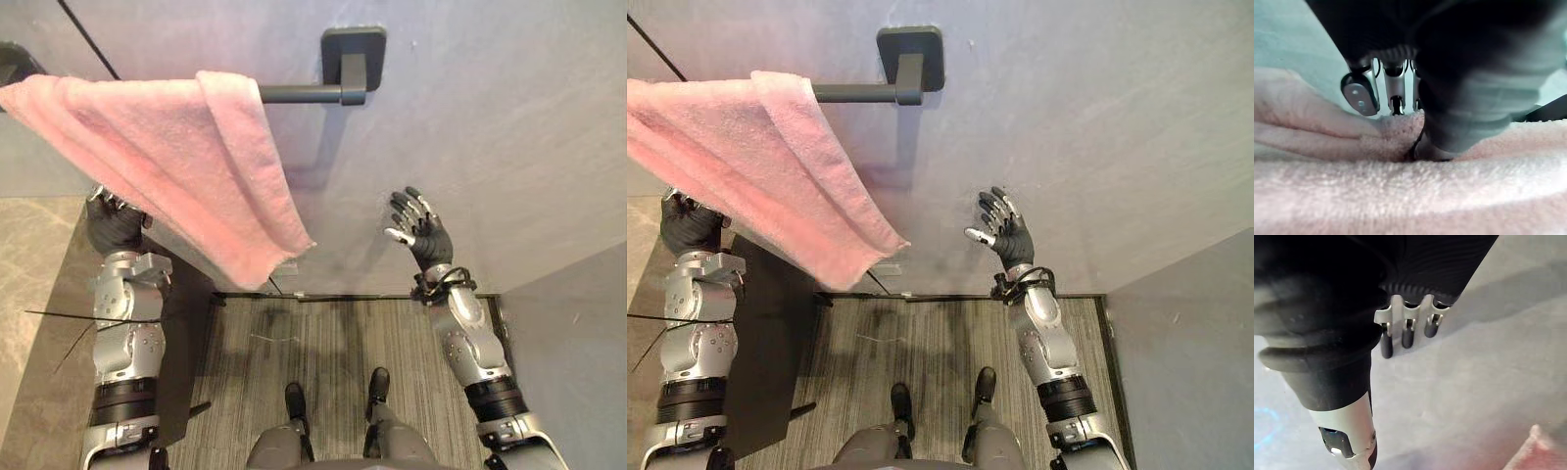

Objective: Organize washtable

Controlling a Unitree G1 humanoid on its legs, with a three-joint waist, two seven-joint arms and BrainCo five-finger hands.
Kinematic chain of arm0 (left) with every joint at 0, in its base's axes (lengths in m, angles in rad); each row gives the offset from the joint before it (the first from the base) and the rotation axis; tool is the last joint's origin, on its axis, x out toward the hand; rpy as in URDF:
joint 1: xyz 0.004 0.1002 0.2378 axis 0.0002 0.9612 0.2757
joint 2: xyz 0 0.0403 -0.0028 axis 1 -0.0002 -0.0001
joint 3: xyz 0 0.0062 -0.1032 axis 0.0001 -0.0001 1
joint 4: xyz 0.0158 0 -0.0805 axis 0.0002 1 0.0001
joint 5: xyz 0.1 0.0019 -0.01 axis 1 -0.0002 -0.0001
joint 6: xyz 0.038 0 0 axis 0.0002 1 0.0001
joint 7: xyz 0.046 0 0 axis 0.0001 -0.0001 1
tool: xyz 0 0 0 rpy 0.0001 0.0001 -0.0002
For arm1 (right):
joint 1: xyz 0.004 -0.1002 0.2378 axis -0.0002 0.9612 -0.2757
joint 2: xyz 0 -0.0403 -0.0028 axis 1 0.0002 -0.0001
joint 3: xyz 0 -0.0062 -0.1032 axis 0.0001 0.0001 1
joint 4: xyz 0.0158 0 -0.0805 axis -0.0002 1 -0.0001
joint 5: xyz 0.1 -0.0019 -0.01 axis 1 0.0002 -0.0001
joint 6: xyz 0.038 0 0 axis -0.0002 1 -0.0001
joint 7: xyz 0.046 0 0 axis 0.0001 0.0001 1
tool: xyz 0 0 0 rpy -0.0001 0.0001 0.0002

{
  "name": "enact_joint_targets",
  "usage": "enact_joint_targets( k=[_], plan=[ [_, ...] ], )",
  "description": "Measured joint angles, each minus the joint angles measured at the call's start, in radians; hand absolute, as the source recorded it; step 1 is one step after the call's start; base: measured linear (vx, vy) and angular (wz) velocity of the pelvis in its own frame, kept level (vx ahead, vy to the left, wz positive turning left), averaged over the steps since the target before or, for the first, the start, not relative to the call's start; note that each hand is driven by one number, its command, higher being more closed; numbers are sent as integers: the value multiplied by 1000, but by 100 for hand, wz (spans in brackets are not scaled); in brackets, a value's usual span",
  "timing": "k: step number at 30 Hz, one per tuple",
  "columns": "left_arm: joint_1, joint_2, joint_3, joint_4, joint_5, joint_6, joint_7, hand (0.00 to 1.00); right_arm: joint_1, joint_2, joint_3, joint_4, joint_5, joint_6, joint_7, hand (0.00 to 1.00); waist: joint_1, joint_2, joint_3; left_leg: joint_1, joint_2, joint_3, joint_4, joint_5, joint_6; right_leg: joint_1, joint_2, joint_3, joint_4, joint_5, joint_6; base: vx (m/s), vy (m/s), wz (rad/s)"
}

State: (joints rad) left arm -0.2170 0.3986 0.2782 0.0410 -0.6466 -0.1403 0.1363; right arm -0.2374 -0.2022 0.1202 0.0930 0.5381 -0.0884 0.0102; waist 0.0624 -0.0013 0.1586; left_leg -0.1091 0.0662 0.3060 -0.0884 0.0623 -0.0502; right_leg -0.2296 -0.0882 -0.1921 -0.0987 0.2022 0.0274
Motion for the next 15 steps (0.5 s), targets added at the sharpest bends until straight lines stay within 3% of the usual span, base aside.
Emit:
enact_joint_targets(
  k=[15],
  plan=[
    [-66, -7, -90, 2, 9, -22, -1, 100, 65, 24, -47, -1, -1, 3, 13, 0, -45, -1, 0, -20, 1, 15, 33, -16, 1, -14, -2, 20, 0, 9, 1, 16, 11, -3]
  ],
)
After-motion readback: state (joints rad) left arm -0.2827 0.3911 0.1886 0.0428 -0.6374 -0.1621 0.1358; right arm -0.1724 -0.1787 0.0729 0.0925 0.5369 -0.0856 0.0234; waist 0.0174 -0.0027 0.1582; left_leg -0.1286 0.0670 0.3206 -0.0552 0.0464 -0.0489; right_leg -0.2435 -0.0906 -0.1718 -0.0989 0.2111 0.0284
